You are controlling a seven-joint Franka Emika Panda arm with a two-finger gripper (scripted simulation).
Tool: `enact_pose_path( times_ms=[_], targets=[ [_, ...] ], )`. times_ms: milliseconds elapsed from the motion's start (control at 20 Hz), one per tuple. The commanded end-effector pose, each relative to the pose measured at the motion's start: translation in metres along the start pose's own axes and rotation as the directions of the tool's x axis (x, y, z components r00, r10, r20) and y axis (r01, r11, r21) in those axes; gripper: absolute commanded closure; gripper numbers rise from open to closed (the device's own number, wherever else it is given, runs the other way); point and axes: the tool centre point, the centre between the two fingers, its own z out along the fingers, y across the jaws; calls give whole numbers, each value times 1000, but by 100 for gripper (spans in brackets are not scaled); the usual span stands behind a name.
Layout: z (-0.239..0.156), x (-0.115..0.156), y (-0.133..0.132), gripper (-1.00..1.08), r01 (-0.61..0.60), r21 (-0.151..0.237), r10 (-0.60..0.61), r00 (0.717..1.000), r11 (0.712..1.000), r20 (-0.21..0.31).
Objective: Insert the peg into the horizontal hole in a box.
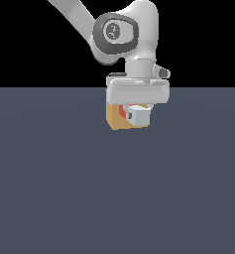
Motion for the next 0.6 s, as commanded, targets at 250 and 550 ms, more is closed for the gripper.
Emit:
enact_pose_path(
  times_ms=[250, 550],
  targets=[
    [-11, 12, 20, 108, -26, -4, 26, 1000, 1000, 1],
    [-13, 13, 23, 108, -30, -4, 30, 1000, 1000, 1]
  ],
)
